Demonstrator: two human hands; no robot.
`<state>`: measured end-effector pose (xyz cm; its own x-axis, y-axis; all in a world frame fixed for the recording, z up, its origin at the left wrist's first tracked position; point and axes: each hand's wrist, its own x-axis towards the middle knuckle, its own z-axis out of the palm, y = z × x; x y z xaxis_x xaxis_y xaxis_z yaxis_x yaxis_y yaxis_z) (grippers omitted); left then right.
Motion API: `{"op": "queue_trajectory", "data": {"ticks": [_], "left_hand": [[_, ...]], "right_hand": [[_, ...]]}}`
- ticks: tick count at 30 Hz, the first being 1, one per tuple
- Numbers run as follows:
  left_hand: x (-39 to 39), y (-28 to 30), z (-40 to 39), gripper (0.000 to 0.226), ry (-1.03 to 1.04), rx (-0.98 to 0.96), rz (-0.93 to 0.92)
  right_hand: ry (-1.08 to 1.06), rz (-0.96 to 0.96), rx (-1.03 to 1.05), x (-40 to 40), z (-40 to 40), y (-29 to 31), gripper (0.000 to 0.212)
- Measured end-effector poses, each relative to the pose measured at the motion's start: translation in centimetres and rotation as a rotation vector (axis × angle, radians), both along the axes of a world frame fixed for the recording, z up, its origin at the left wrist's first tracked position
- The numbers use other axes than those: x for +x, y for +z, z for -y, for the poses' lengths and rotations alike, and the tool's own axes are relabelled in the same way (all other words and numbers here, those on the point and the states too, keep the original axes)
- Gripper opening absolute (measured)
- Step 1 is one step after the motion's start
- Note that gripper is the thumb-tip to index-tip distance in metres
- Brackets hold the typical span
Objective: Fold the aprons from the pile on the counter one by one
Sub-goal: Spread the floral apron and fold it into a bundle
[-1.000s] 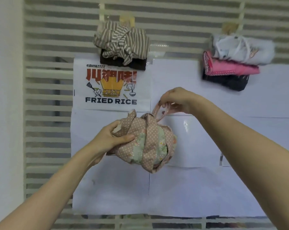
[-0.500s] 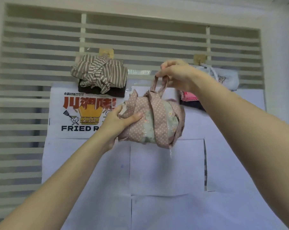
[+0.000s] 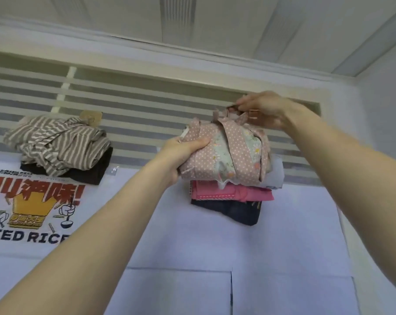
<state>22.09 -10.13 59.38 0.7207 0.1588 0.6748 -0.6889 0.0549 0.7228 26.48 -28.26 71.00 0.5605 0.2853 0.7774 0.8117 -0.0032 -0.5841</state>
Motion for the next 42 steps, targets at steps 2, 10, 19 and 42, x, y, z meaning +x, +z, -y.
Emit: {"op": "queue_trajectory", "data": {"ticks": [2, 10, 19, 42], "left_hand": [[1.4, 0.6, 1.0, 0.037, 0.047, -0.008, -0.056], [5.3, 1.4, 2.5, 0.033, 0.224, 0.047, -0.122], [5.9, 1.0, 2.0, 0.035, 0.234, 0.04, -0.109], [5.8, -2.1, 1.1, 0.048, 0.279, 0.222, -0.099]], "right_hand": [[-0.052, 0.002, -0.069, 2.3, 0.6, 0.5, 0.024], [-0.201, 0.036, -0.04, 10.3, -0.6, 0.8, 0.022], [-0.524, 0.296, -0.157, 10.9, -1.9, 1.2, 0.017], [-0.983, 0.619, -0.789, 7.4, -2.7, -1.5, 0.038]]}}
